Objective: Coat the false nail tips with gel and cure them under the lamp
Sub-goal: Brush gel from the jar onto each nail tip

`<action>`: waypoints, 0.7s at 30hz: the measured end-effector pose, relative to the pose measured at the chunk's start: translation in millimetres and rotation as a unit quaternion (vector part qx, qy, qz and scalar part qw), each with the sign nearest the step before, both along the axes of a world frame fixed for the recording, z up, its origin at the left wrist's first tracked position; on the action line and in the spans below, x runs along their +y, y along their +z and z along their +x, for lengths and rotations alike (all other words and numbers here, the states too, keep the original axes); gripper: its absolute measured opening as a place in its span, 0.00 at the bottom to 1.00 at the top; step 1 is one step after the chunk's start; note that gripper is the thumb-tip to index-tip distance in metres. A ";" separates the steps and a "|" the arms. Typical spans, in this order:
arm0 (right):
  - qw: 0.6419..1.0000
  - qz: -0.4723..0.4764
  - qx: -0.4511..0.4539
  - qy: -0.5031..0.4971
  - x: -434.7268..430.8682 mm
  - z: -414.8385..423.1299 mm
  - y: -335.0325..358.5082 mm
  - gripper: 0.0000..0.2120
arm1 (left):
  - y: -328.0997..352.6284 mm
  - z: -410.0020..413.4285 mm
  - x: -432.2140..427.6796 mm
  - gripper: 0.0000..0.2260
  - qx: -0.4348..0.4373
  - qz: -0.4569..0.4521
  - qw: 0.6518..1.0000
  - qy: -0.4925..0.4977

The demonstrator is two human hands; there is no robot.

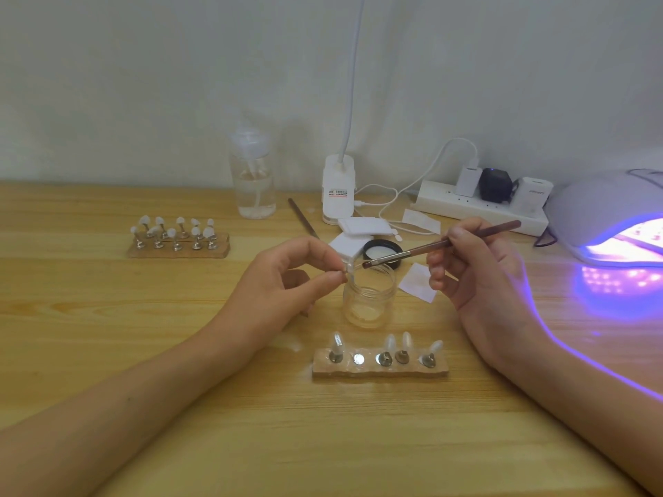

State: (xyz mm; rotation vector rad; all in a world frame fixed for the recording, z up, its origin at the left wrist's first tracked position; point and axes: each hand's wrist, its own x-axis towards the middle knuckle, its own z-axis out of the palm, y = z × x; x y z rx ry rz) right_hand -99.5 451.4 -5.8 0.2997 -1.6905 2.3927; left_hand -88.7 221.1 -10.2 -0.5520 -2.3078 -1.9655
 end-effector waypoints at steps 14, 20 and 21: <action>1.000 0.005 -0.011 0.011 -1.3 -2.2 -0.6 0.06 | -1.5 -0.7 -0.1 0.06 0.020 -0.020 1.000 0.004; 0.999 0.021 -0.003 0.025 -1.2 -2.3 -1.3 0.07 | -2.5 -1.4 0.2 0.06 0.022 -0.032 0.999 0.001; 0.999 0.030 -0.001 0.026 -1.7 -2.1 -1.4 0.07 | -2.5 -1.5 0.1 0.06 0.022 -0.032 0.999 0.001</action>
